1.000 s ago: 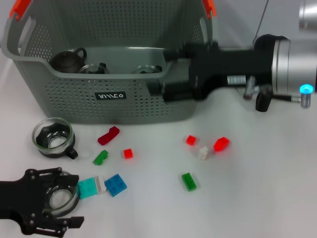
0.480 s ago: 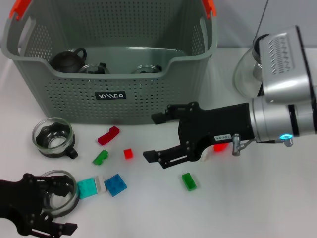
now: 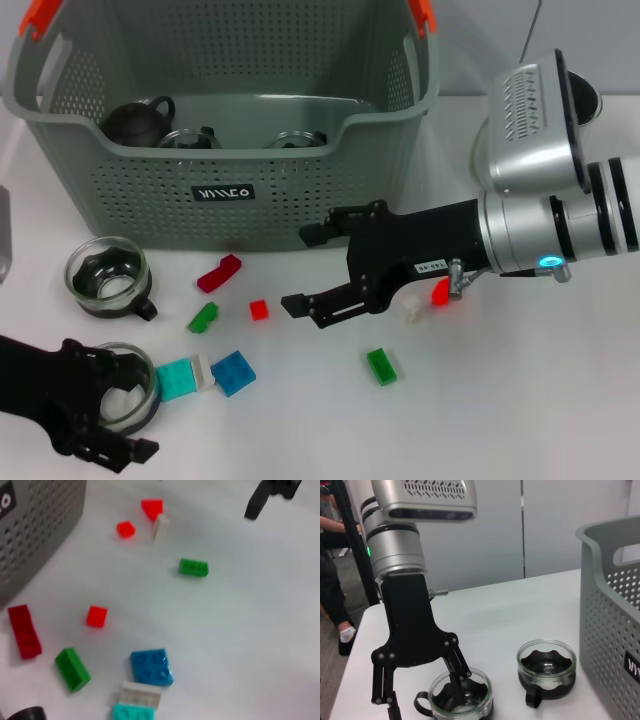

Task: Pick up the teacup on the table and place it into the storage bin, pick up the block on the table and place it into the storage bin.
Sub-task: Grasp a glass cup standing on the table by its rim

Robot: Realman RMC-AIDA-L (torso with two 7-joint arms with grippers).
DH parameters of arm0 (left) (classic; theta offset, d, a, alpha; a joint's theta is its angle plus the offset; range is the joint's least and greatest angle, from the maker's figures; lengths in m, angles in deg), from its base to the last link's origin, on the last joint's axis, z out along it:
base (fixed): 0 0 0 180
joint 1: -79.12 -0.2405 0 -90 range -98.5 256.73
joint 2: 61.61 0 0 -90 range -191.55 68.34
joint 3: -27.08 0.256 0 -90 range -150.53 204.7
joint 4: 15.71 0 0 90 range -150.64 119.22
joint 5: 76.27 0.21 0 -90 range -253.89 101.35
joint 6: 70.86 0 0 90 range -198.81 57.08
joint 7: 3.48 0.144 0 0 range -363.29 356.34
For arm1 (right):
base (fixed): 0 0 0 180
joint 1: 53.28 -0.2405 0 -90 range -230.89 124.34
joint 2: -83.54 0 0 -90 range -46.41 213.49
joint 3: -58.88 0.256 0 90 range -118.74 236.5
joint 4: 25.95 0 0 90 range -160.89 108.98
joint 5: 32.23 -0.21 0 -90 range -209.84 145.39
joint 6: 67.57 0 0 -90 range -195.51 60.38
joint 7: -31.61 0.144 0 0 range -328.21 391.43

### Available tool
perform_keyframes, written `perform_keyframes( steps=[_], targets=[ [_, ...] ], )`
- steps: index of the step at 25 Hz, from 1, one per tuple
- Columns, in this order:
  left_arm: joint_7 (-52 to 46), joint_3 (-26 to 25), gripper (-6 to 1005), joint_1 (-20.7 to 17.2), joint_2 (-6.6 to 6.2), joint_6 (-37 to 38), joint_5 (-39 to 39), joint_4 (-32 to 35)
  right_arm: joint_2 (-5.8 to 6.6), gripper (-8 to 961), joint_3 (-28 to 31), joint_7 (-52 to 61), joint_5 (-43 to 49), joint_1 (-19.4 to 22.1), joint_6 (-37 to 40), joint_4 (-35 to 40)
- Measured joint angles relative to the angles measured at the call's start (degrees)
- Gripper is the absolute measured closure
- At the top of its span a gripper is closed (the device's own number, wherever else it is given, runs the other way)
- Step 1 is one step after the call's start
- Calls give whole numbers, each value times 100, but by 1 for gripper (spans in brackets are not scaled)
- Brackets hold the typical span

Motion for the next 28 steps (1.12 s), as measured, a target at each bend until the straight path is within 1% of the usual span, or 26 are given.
perform_keyframes(
  steps=[9, 11, 13, 19, 28],
  targets=[
    [-105, 85, 116, 222, 4, -160, 424, -104, -7, 17, 3, -2, -5, -208, -167, -340],
    [-162, 168, 147, 270, -1, -185, 547, -228, -10, 17, -11, -8, -17, -256, -227, -411],
    [-184, 237, 148, 305, -4, -195, 598, -298, -15, 17, -23, -11, -16, -290, -279, -442],
    [-238, 389, 151, 349, -7, -358, 651, -468, -17, 17, -32, -3, -20, -388, -322, -510],
    [-319, 440, 156, 414, -17, -553, 663, -642, -17, 17, -51, -33, -7, -403, -336, -491]
  ],
)
